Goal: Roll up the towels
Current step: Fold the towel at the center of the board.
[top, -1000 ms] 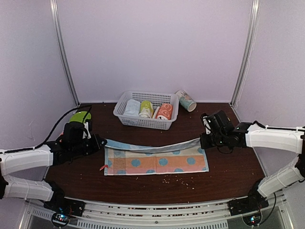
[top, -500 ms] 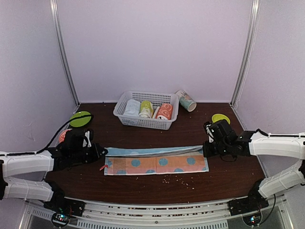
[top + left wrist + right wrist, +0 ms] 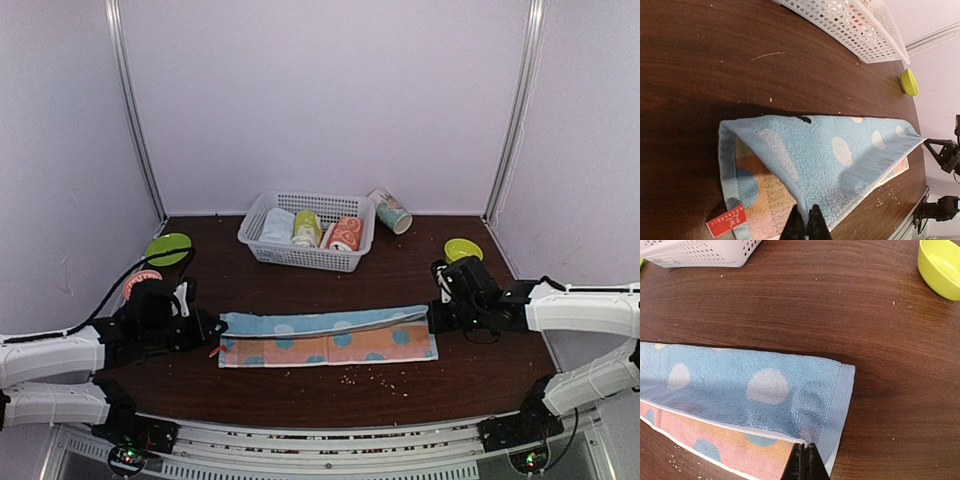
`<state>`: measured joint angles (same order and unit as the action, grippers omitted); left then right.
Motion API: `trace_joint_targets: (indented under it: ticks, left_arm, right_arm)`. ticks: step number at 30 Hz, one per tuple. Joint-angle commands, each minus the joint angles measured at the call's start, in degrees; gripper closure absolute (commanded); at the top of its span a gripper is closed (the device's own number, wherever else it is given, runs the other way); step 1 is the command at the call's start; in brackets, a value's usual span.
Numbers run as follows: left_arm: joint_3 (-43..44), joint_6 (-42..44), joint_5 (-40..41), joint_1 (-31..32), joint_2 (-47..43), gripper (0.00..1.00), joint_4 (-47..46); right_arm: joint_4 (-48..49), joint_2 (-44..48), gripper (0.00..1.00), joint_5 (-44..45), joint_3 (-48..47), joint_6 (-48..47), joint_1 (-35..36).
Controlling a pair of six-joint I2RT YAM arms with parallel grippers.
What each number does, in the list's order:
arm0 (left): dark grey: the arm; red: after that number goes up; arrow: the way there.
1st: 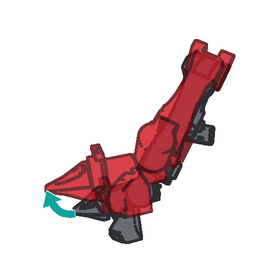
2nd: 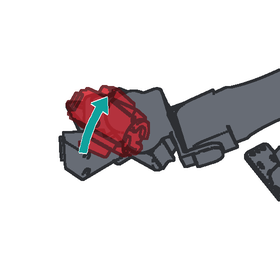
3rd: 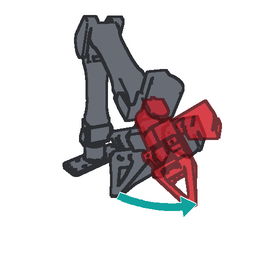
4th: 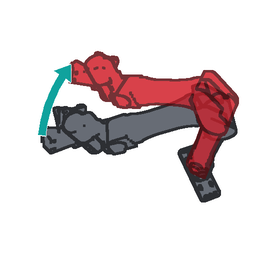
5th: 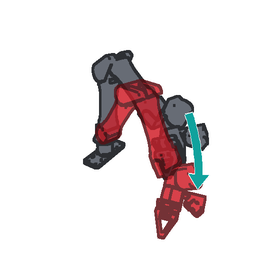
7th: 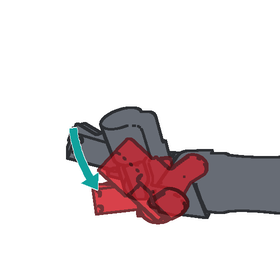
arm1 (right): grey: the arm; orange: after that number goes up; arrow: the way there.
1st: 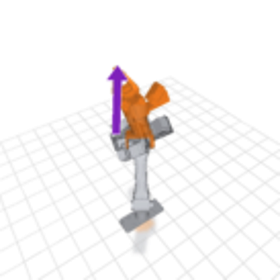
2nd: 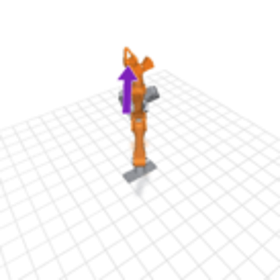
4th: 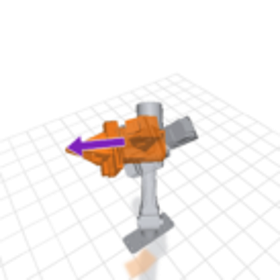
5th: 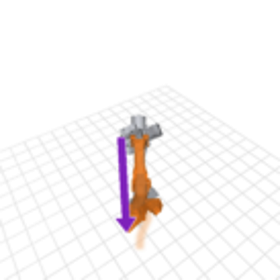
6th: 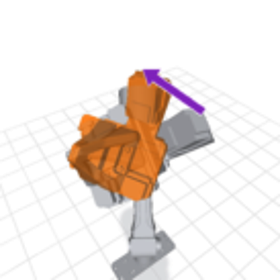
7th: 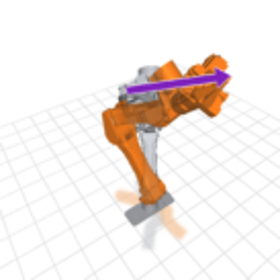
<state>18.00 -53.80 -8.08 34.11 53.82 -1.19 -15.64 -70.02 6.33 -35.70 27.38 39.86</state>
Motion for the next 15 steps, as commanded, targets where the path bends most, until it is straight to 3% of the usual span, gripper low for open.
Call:
trace_joint_targets:
  ticks: [1, 15]
  left_arm:
    - [-1.4, -1.2, 0.2, 0.7, -1.8, 1.0, 1.5]
    - [-3.3, -2.8, 1.2, 4.1, 2.7, 1.0, -1.0]
  right_arm:
    - [-0.6, 2.1, 1.0, -1.2, 1.6, 0.4, 0.1]
    - [1.3, 2.2, 1.0, -2.9, 5.4, 1.9, 0.2]
